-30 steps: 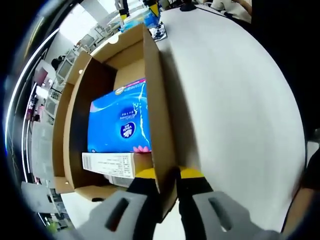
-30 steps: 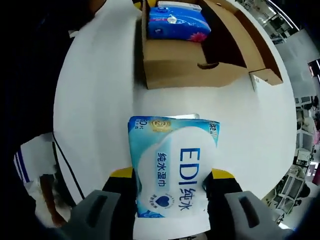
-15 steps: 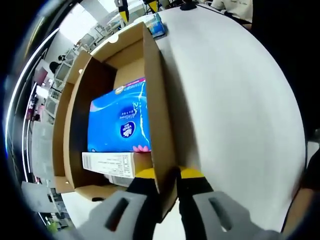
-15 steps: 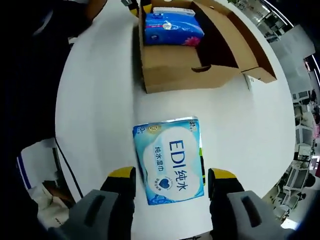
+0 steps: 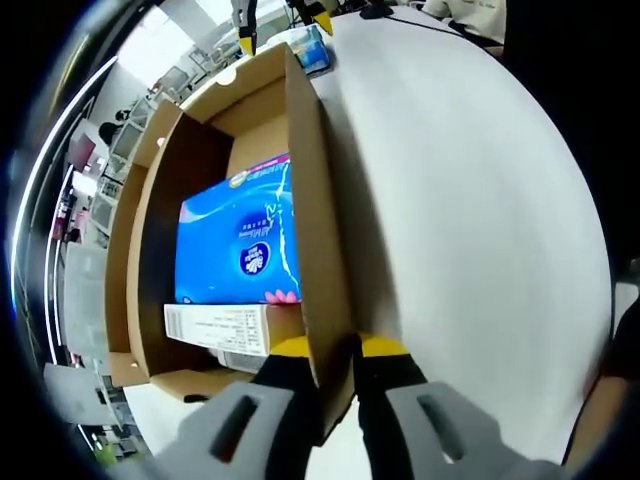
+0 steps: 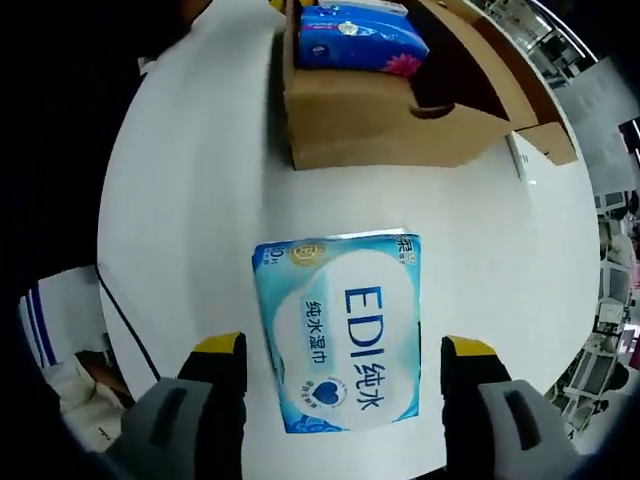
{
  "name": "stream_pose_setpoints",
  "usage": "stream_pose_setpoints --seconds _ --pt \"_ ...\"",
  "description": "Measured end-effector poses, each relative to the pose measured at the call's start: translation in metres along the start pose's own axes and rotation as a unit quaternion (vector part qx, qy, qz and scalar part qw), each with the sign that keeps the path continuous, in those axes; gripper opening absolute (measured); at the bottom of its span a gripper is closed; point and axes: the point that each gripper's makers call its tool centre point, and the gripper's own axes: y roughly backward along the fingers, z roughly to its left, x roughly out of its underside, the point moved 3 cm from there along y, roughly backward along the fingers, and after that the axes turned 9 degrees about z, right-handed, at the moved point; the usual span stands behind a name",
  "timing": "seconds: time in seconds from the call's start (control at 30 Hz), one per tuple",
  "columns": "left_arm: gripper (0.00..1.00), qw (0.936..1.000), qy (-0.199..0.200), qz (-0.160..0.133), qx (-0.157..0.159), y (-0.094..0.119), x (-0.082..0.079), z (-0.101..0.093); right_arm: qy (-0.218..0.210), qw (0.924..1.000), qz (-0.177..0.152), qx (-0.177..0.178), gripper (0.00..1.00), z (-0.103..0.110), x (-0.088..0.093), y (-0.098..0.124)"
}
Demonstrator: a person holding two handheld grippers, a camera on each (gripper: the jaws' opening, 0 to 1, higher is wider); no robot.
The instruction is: Operate the shoe box by opening the lid, removing the specified soft item, and placing it in the target area until the item is outside and the box remains undamaged.
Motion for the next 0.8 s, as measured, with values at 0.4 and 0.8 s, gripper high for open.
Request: stream_pose_setpoints --seconds 0.4,0.8 --pt "0.11 1.0000 0.000 0.000 0.000 0.000 0.000 0.000 0.053 0.9985 0.010 -0.008 0.65 -0.008 0.006 -0.012" --pt "0.11 1.0000 -0.001 0.003 -0.001 0.000 0.001 0.000 0.054 0.9984 0.005 -0.020 0.60 -0.006 0.006 -0.013"
